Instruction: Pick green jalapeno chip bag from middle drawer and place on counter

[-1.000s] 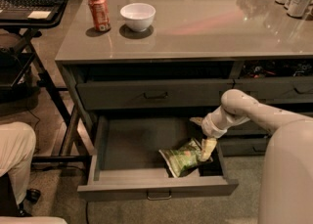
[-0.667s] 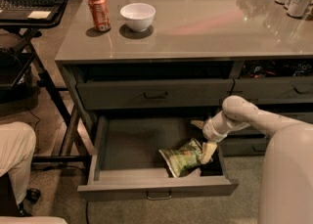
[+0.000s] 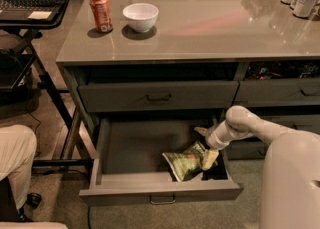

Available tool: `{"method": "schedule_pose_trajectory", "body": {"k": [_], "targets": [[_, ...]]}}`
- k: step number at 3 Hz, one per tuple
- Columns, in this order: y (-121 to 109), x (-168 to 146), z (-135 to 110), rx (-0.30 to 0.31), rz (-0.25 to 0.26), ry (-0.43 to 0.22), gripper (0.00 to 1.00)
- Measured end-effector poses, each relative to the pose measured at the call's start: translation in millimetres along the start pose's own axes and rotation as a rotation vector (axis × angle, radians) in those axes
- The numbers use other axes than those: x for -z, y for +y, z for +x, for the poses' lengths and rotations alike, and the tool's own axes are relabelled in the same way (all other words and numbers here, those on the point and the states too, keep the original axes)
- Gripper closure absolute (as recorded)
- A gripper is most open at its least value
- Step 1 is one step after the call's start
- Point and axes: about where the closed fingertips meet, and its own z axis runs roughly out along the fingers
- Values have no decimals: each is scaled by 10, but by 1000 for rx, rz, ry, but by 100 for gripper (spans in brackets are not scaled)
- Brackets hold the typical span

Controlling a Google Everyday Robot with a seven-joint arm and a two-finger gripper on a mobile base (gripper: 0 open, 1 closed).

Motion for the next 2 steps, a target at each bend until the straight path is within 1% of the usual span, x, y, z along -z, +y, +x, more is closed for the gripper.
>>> {"method": "schedule_pose_trajectory", "body": {"k": [1, 2], "targets": [[57, -158, -53, -4, -3, -21, 0], [168, -301, -99, -16, -34, -69, 0]]}}
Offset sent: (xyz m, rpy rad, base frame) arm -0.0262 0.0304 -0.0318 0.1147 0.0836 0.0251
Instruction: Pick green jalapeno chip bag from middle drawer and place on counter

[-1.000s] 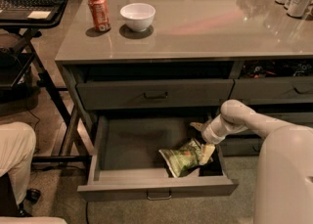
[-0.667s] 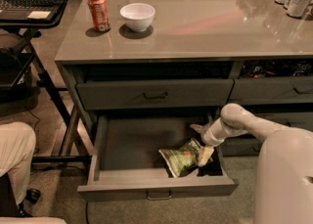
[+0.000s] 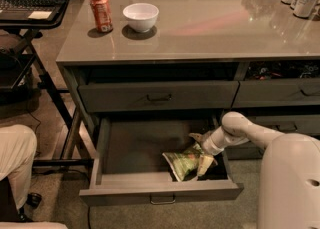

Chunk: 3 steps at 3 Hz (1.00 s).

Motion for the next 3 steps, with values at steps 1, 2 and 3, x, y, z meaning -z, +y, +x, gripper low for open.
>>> {"method": "schedule_pose_trajectory", "body": {"k": [1, 2, 3], "targets": [[100, -117, -24, -5, -35, -36, 0], [161, -174, -97, -1, -57, -74, 18], [172, -227, -165, 8, -76, -97, 42]]}}
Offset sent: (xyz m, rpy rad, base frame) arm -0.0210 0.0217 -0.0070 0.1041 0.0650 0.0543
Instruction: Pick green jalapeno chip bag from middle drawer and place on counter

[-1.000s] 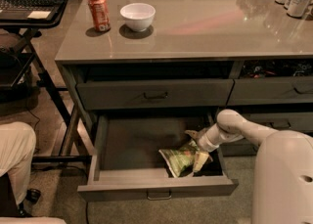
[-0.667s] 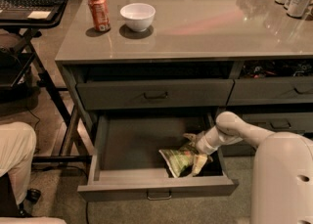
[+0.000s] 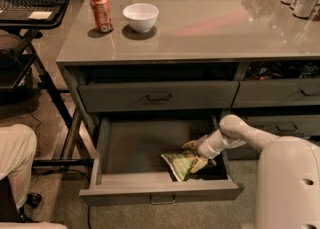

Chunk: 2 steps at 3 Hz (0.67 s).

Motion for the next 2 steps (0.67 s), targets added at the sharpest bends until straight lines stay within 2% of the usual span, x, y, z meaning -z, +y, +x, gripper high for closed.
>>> {"method": "schedule_pose_trajectory", "body": {"k": [2], "targets": [[28, 9, -107, 19, 4, -36, 88]]}}
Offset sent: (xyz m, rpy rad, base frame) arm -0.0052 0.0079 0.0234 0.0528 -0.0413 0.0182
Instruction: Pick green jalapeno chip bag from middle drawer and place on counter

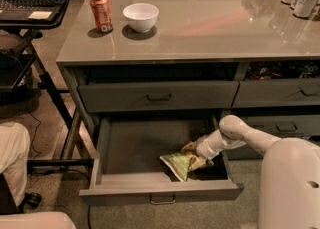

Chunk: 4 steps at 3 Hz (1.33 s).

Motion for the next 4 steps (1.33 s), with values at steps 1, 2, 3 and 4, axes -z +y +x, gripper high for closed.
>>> {"method": "schedule_pose_trajectory", "body": {"k": [1, 2, 3, 4], "targets": [[54, 88, -171, 8, -5, -10, 100], [135, 304, -469, 17, -16, -34, 100], [215, 601, -917, 52, -19, -89, 100], [286, 882, -1467, 84, -9, -121, 100]]}}
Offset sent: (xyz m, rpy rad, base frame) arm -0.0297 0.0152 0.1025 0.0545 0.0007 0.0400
